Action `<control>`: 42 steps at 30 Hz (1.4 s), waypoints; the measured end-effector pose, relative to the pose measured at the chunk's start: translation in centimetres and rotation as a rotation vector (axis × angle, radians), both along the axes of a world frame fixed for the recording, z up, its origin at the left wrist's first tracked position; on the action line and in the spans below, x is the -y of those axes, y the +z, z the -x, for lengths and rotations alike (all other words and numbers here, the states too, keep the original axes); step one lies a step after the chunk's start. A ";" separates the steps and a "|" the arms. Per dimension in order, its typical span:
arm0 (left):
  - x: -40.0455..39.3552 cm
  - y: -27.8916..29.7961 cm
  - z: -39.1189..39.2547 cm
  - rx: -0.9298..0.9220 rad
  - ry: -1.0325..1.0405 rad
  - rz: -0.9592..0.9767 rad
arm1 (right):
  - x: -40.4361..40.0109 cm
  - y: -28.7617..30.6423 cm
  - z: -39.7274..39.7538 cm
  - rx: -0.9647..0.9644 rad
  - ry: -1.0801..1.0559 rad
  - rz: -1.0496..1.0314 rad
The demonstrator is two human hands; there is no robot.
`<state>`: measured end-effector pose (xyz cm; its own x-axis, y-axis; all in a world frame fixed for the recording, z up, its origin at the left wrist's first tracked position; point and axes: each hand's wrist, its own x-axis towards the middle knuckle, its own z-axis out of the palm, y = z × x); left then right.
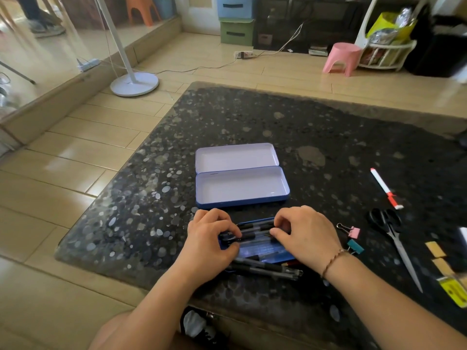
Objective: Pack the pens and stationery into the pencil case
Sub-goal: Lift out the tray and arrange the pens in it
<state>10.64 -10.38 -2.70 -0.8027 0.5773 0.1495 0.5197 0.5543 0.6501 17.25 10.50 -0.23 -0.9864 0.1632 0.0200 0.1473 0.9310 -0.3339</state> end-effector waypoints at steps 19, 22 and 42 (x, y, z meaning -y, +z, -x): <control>-0.3 -0.1 0.0 -0.047 0.065 -0.012 | -4.9 -0.7 -3.7 -0.013 0.029 -0.073; -0.4 -0.1 -0.1 -0.043 0.048 0.011 | -4.8 -0.8 -2.9 -0.011 0.007 -0.030; -0.5 0.2 0.0 -0.006 0.053 0.054 | -3.5 -1.1 -1.5 -0.012 -0.062 -0.010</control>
<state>10.66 -9.92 -2.55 -0.8316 0.5414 0.1241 0.4924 0.6151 0.6158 18.71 14.02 -1.30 -0.9740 0.2241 0.0333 0.2013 0.9234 -0.3268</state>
